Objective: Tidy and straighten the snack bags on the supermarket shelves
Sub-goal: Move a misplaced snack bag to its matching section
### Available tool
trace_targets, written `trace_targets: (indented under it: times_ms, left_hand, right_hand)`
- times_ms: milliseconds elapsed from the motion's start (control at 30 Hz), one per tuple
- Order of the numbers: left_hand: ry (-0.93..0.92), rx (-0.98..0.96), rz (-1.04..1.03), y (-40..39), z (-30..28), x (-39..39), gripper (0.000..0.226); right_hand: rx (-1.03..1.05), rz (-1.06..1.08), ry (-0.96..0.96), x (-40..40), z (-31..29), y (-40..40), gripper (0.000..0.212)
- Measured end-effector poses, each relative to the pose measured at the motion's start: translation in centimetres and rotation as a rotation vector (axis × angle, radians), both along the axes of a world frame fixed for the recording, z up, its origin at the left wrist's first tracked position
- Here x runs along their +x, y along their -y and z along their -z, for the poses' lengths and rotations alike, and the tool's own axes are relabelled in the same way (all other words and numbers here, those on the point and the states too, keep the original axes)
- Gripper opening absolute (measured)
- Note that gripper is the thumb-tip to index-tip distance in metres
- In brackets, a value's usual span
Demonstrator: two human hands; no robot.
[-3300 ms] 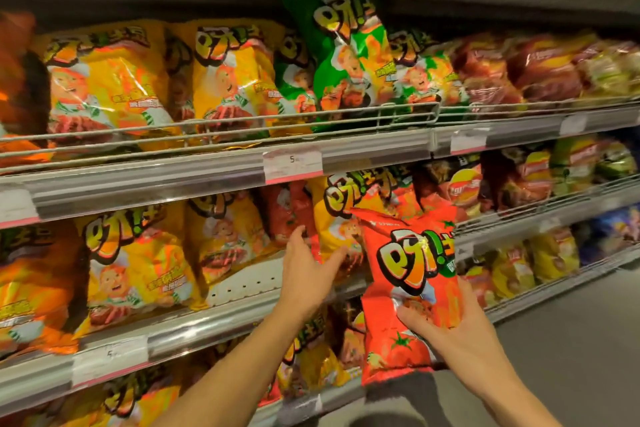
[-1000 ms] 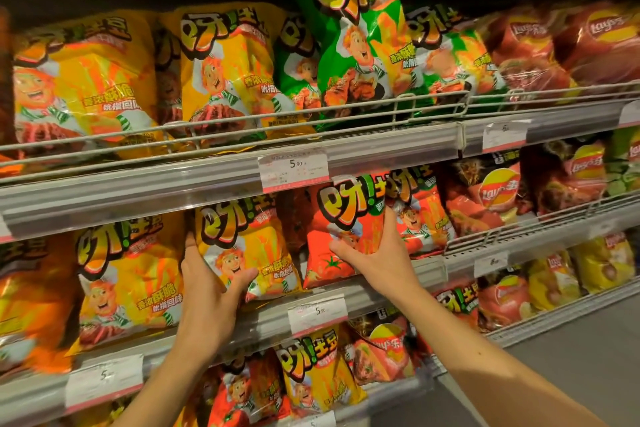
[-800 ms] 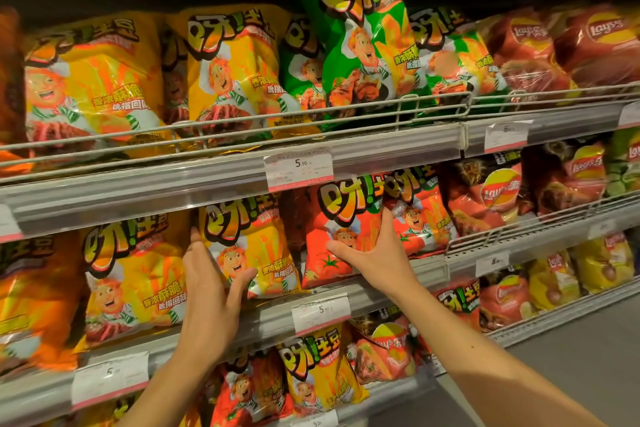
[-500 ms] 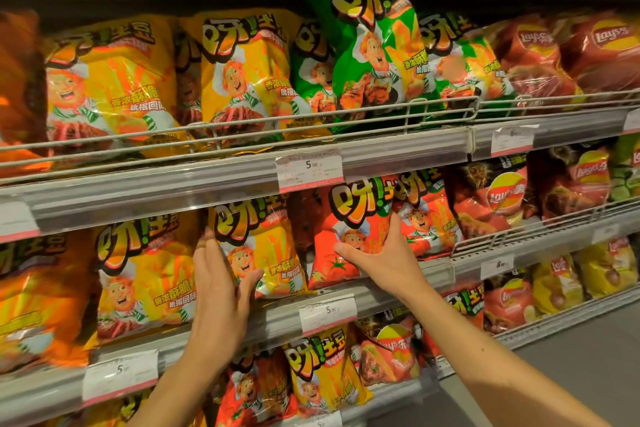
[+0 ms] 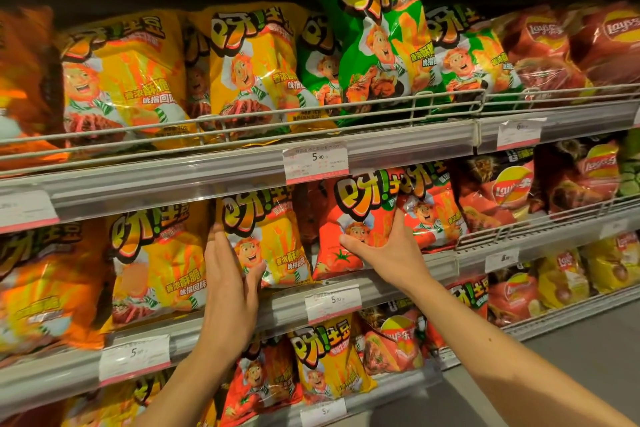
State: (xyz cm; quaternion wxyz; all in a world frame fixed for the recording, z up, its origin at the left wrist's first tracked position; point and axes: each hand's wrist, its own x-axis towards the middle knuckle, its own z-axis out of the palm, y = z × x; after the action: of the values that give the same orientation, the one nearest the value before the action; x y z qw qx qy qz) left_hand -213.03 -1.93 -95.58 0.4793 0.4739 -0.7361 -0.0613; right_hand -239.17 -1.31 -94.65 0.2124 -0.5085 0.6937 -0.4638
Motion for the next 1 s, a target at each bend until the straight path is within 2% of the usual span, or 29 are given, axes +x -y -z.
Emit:
trace_targets:
  times_ms: [133, 267, 400, 533, 633, 700, 767, 900, 1000]
  left_hand:
    - [0.042, 0.032, -0.008, -0.7, 0.8, 0.4, 0.073]
    - [0.034, -0.005, -0.036, -1.5, 1.5, 0.5, 0.075]
    - [0.004, -0.071, -0.075, -3.3, 2.6, 0.4, 0.06]
    - [-0.035, -0.14, -0.044, -5.8, 4.7, 0.3, 0.041]
    - [-0.049, -0.123, -0.054, -7.7, 7.1, 0.2, 0.029]
    - [-0.058, -0.062, -0.039, -8.7, 8.6, -0.3, 0.023]
    - [-0.022, 0.043, -0.006, -9.2, 9.8, -0.7, 0.02]
    - [0.174, 0.345, 0.074, -9.0, 11.4, -1.0, 0.021]
    - [0.217, 0.484, 0.118, -8.8, 11.5, -1.8, 0.013]
  right_hand:
    - [-0.04, 0.076, -0.134, 0.1, 0.0, -0.6, 0.143]
    - [-0.091, 0.114, -0.169, 0.2, 0.2, -1.2, 0.135]
    - [-0.152, 0.146, -0.174, 0.2, 0.8, -2.7, 0.119]
    - [-0.287, 0.172, -0.113, 0.2, 2.6, -5.8, 0.087]
    - [-0.444, 0.234, -0.058, 0.3, 5.0, -8.6, 0.041]
    - [-0.491, 0.266, -0.021, 0.1, 7.1, -10.1, 0.021]
    - [-0.447, 0.268, 0.039, -0.3, 9.4, -11.2, 0.014]
    - [-0.336, 0.319, 0.158, -1.4, 14.0, -12.9, 0.007]
    - [-0.254, 0.379, 0.234, -2.3, 16.8, -13.5, 0.009]
